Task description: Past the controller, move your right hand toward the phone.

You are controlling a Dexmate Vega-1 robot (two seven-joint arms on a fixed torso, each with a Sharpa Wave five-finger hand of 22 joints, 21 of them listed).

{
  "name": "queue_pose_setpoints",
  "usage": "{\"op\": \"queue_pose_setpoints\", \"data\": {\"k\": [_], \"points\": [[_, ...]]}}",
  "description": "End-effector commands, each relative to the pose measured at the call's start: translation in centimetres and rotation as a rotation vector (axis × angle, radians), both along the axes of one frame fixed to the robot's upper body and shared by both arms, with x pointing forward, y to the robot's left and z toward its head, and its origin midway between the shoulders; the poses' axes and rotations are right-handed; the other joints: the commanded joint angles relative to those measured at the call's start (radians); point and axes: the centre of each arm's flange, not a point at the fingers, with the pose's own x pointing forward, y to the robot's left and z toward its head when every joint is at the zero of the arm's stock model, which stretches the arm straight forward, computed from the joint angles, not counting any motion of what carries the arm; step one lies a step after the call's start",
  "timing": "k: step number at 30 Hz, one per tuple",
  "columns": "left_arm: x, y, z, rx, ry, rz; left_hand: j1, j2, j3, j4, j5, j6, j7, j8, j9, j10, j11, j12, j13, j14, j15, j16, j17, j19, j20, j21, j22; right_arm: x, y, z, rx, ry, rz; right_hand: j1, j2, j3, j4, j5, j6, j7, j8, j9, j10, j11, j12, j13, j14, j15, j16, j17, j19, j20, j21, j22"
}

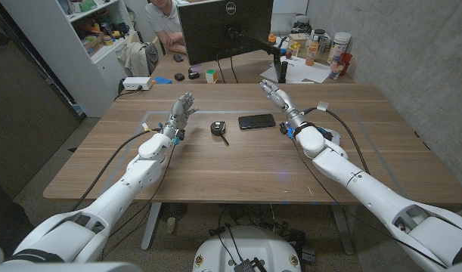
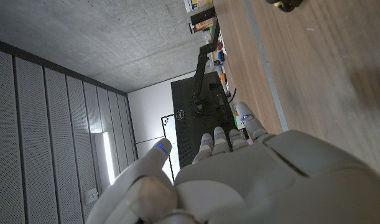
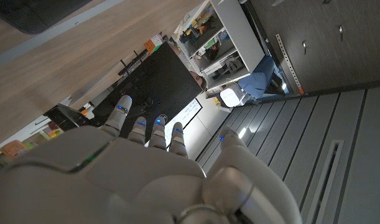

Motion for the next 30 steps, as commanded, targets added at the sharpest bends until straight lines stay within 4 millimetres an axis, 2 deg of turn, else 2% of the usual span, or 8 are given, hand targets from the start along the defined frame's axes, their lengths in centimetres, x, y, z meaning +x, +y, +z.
{"op": "queue_pose_setpoints", "data": {"k": [1,10,11,14,17,20,25,30], "points": [[-0.1,-0.4,0.1,0.009,-0.003,-0.006,0.003,0.088,0.008,-0.002,0.004,0.002,0.000,0.005,0.004,-0.006,0.001,0.005,0.004,-0.017,0.001,0.005,0.004,-0.155,0.002,0.004,0.004,-1.5,2.4,0.4,-0.292,-0.192,-0.327,0.024,-0.004,0.004,-0.021,-0.007,0.028,-0.009,0.009,0.003,0.026,-0.005,0.010,0.002,0.021,-0.018,0.009,0.000,0.005,0.003,-0.009,0.004],[-0.3,-0.5,0.0,0.005,-0.006,-0.008,0.003,0.088,0.008,-0.002,0.004,0.000,0.000,0.004,0.005,-0.006,0.001,0.004,0.004,-0.017,0.001,0.005,0.004,-0.155,0.001,0.003,0.004,-0.9,3.7,-0.5,-0.458,-0.263,-0.463,0.049,-0.024,0.000,-0.067,-0.019,0.101,-0.039,0.022,0.002,0.063,-0.032,0.014,0.003,0.083,-0.034,0.021,0.001,0.050,0.004,-0.018,0.006],[-0.4,-0.5,0.0,0.005,-0.007,-0.006,0.003,0.088,0.008,-0.002,0.004,0.000,0.000,0.004,0.005,-0.007,0.001,0.004,0.004,-0.016,0.001,0.005,0.004,-0.155,0.001,0.003,0.004,-0.8,3.9,-0.6,-0.477,-0.273,-0.476,0.051,-0.027,0.000,-0.072,-0.019,0.102,-0.040,0.020,0.002,0.062,-0.044,0.013,0.003,0.084,-0.034,0.020,0.001,0.055,0.004,-0.018,0.006],[-0.4,-0.4,0.0,0.003,-0.007,-0.005,0.003,0.088,0.009,-0.002,0.004,0.001,0.000,0.004,0.005,-0.006,0.000,0.004,0.004,-0.016,0.001,0.005,0.004,-0.155,0.001,0.003,0.004,-0.5,4.4,-0.7,-0.547,-0.281,-0.519,0.076,-0.033,0.006,-0.098,-0.014,0.091,-0.079,0.010,0.003,0.048,-0.077,0.004,0.004,0.093,-0.044,0.018,0.003,0.081,0.005,-0.020,0.007],[-0.4,-0.4,0.0,0.002,-0.008,-0.003,0.003,0.087,0.009,-0.003,0.004,0.000,0.000,0.004,0.005,-0.007,0.001,0.004,0.004,-0.017,0.001,0.005,0.003,-0.155,0.000,0.002,0.004,-0.1,4.8,-0.7,-0.596,-0.274,-0.544,0.112,-0.037,0.018,-0.127,-0.005,0.056,-0.099,-0.006,0.005,0.018,-0.109,-0.007,0.006,0.086,-0.050,0.010,0.004,0.101,0.007,-0.027,0.008],[-0.3,-0.3,0.1,0.002,-0.008,-0.002,0.003,0.087,0.009,-0.003,0.004,0.000,0.000,0.004,0.005,-0.006,0.000,0.004,0.004,-0.017,0.001,0.005,0.003,-0.155,0.000,0.002,0.004,0.5,5.3,-0.8,-0.641,-0.264,-0.554,0.137,-0.032,0.029,-0.137,0.002,0.036,-0.122,-0.012,0.006,-0.004,-0.122,-0.013,0.007,0.074,-0.046,0.005,0.006,0.107,0.008,-0.034,0.008],[-0.1,-0.3,0.2,0.002,-0.006,-0.001,0.003,0.087,0.009,-0.003,0.004,0.000,0.000,0.003,0.005,-0.007,0.001,0.004,0.004,-0.017,0.001,0.005,0.003,-0.155,0.001,0.002,0.004,1.6,5.9,-1.0,-0.703,-0.247,-0.556,0.173,-0.016,0.048,-0.143,0.015,0.011,-0.132,-0.016,0.009,-0.041,-0.129,-0.020,0.008,0.043,-0.043,-0.005,0.007,0.107,0.008,-0.048,0.008],[0.0,-0.3,0.2,0.003,-0.003,0.002,0.003,0.087,0.009,-0.003,0.004,-0.001,0.000,0.003,0.005,-0.007,0.001,0.004,0.004,-0.017,0.001,0.005,0.003,-0.155,0.000,0.001,0.004,3.1,6.4,-1.1,-0.758,-0.224,-0.575,0.167,-0.038,0.036,-0.139,0.008,0.001,-0.147,-0.016,0.010,-0.051,-0.131,-0.019,0.009,0.035,-0.044,-0.005,0.007,0.103,0.010,-0.058,0.007]]}}
